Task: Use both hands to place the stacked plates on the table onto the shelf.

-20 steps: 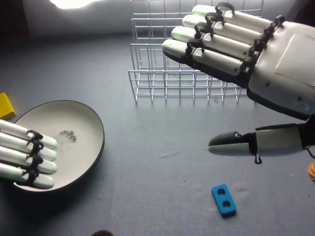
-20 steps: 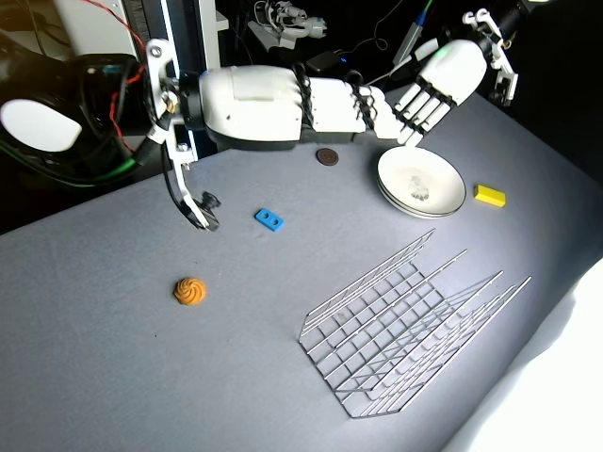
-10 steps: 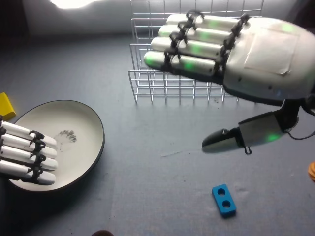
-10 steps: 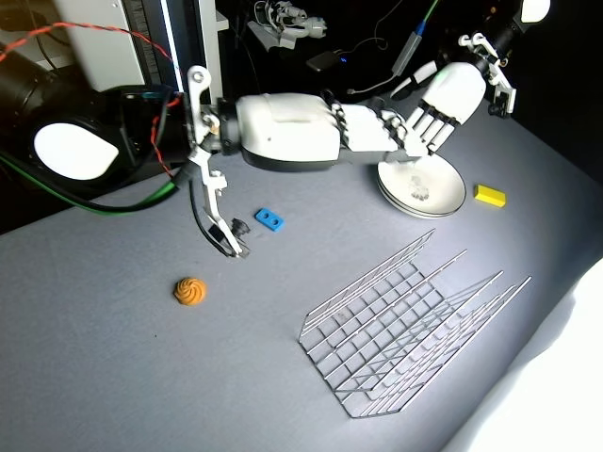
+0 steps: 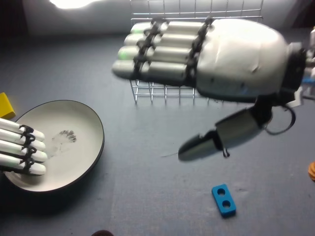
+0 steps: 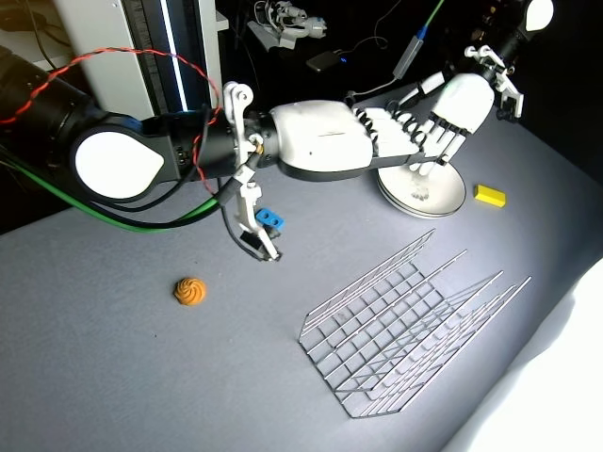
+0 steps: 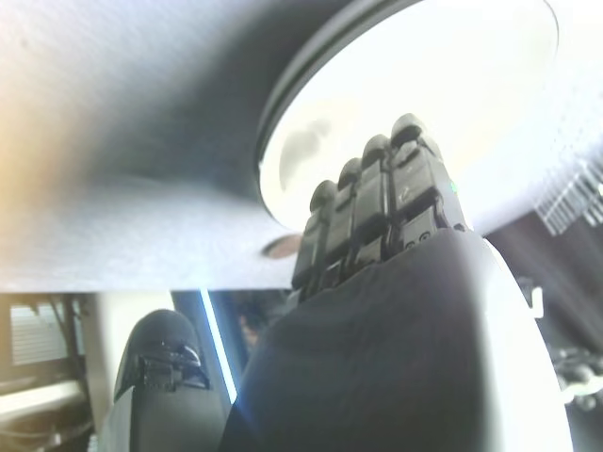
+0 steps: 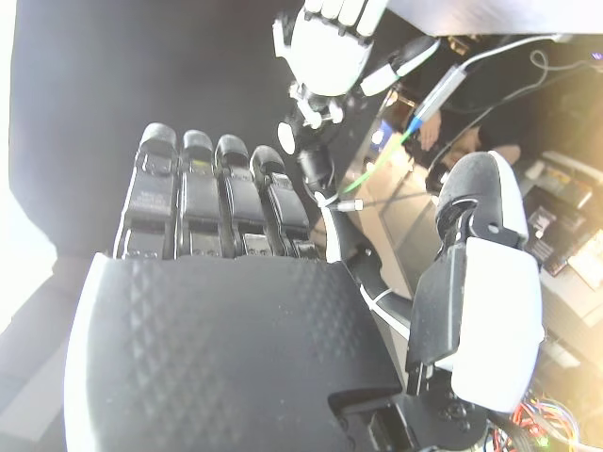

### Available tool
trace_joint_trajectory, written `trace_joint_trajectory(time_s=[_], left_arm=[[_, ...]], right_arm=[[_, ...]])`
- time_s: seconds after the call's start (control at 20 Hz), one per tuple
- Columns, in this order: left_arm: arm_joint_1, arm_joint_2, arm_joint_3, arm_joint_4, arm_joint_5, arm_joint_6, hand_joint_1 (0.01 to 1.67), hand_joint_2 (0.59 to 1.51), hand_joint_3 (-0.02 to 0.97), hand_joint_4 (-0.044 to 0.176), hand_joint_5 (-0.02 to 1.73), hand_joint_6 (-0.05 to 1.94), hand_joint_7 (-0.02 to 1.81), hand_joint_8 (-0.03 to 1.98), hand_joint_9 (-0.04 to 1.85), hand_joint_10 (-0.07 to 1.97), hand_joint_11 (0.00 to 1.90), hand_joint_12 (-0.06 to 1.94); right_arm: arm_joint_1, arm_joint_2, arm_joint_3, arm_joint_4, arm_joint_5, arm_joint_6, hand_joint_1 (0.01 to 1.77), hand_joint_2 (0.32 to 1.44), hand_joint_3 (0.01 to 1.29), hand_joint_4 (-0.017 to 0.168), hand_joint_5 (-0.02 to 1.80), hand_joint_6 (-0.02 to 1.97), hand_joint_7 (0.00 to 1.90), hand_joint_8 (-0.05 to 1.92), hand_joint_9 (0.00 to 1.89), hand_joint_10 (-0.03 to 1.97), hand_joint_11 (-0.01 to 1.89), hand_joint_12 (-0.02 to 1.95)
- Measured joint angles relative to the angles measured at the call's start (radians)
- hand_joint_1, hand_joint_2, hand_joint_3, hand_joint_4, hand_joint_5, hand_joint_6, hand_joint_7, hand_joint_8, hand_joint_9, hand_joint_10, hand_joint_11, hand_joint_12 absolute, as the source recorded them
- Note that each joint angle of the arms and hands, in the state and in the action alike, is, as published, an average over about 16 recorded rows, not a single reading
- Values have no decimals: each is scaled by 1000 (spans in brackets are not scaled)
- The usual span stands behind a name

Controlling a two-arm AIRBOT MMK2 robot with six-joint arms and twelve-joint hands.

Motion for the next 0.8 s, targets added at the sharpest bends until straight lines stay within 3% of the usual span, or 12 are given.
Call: trace_joint_trajectory(time_s=[0.4, 0.8], left_arm=[[39, -10, 23, -5, -4, -4, 18, 1082, 18, -2, 13, -14, 15, -8, 17, 7, 14, 17], [82, 7, -15, -29, 25, 0, 17, 1079, 19, -6, -4, -19, 14, -8, 17, 3, 15, 17]], right_arm=[[14, -40, 20, -63, -15, 88, 337, 964, 31, 1, 18, 19, 11, 14, 16, 6, 20, 12], [12, -73, 33, -86, -55, 116, 314, 964, 31, 1, 21, 19, 11, 14, 16, 6, 20, 13]])
